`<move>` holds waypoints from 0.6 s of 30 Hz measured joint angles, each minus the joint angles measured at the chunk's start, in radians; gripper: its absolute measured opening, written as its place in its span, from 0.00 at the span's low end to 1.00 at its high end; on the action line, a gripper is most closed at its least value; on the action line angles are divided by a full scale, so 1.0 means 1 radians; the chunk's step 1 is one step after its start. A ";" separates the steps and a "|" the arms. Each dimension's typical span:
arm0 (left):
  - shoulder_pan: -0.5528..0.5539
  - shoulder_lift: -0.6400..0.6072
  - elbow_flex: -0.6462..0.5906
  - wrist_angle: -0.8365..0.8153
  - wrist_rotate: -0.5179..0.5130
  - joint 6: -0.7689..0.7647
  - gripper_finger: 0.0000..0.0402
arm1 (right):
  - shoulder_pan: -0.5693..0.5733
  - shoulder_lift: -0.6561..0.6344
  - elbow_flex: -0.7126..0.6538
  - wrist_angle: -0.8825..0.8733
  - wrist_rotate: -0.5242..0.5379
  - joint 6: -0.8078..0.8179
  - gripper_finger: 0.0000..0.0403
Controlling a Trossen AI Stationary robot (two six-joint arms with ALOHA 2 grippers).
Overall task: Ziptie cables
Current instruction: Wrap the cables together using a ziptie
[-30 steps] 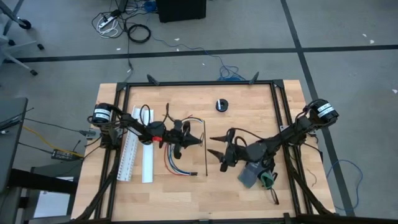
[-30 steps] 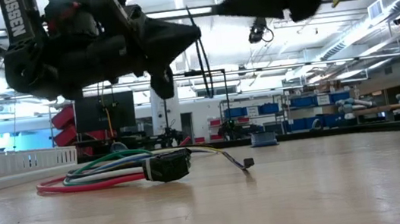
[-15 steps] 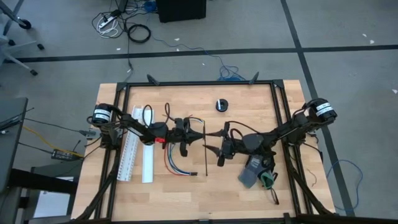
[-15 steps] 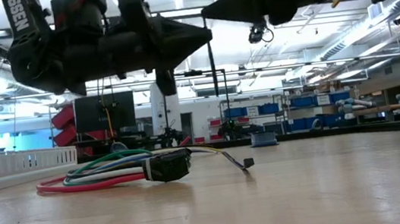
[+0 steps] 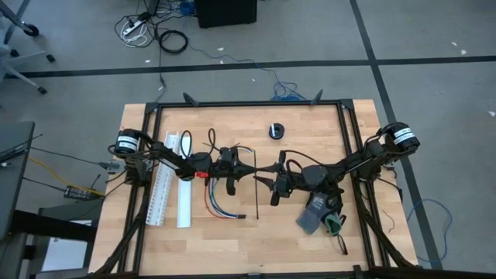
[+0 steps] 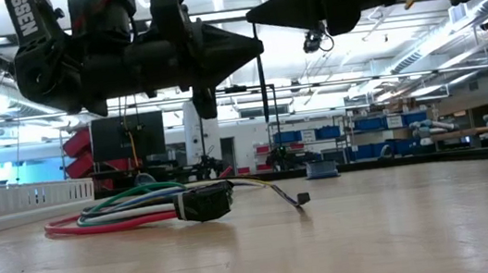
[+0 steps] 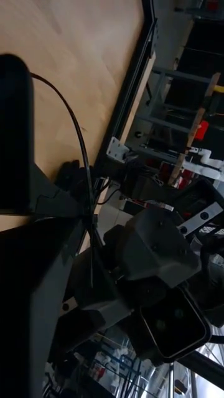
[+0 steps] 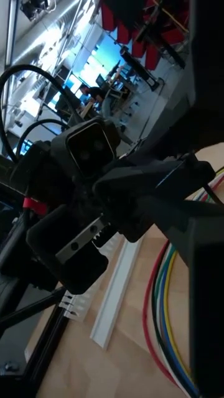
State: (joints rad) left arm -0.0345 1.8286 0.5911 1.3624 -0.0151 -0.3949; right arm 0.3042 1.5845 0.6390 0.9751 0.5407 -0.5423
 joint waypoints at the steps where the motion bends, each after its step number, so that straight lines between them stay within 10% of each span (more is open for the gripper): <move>1: 0.000 0.000 0.000 0.000 0.000 -0.001 0.00 | 0.000 0.000 0.000 -0.001 0.000 0.000 0.23; 18: 0.000 0.001 0.000 -0.003 0.069 -0.002 0.00 | -0.025 0.000 0.000 -0.006 0.005 0.078 0.00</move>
State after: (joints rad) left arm -0.0341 1.8294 0.5907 1.3592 0.0541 -0.3965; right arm 0.2792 1.5845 0.6392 0.9695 0.5459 -0.4639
